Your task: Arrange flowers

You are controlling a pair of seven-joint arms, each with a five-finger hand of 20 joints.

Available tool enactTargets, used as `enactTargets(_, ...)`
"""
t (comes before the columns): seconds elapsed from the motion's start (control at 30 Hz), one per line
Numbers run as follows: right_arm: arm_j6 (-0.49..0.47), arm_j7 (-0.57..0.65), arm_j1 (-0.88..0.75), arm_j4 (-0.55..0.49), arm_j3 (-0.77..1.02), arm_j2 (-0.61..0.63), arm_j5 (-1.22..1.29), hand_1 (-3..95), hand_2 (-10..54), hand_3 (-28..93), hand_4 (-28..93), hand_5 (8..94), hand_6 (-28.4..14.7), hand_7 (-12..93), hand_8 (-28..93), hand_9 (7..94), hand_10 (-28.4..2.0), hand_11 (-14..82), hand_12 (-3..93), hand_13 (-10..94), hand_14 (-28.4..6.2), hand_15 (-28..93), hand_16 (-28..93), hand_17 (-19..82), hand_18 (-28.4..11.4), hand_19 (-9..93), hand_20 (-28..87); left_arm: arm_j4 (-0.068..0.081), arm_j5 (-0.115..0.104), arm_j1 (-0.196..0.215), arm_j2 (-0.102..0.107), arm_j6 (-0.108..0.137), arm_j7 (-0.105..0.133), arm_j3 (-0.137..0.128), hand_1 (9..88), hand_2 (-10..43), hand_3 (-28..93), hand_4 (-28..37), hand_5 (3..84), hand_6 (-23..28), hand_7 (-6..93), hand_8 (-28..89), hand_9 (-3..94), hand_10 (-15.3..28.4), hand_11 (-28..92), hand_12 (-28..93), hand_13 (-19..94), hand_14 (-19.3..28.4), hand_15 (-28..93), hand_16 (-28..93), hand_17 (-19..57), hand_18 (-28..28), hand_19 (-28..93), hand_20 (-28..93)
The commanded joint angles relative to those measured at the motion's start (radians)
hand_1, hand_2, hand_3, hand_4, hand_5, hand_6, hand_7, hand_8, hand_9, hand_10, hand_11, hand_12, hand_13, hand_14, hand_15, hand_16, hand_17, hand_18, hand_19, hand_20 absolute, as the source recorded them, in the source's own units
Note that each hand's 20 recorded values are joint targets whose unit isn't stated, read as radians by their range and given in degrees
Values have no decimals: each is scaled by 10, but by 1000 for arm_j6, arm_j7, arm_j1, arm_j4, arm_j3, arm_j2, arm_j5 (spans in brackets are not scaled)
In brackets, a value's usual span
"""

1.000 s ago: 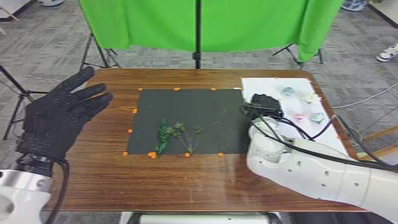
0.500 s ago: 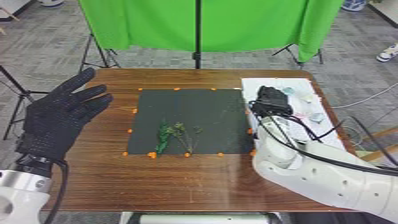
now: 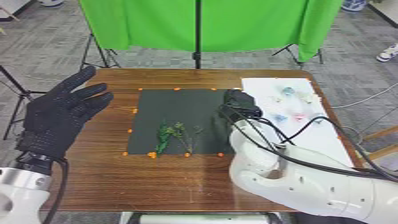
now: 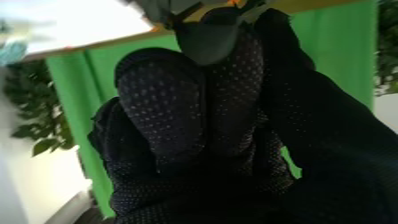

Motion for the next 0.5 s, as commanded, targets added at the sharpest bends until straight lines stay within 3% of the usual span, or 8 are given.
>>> enactTargets(0.03, -30, -5, -23, 0, -62, -47, -9, 550, -95, 718, -283, 903, -30, 217, 101, 937, -102, 419, 173, 867, -85, 620, 209, 499, -226, 932, 401, 2, 4, -1, -10, 3, -21, 2, 233, 73, 769, -245, 323, 78, 167, -110, 302, 208, 252, 106, 228, 280, 441, -74, -111, 284, 568, 6)
enactTargets(0.5, -58, 30, -7, 59, -93, -67, 39, 539, -95, 711, -275, 901, -28, 219, 94, 937, -100, 423, 174, 866, -84, 621, 205, 499, -226, 932, 406, 5, 2, -8, -8, 2, -24, 7, 233, 73, 770, -246, 323, 79, 168, -110, 303, 208, 252, 106, 228, 280, 442, -74, -111, 284, 568, 6)
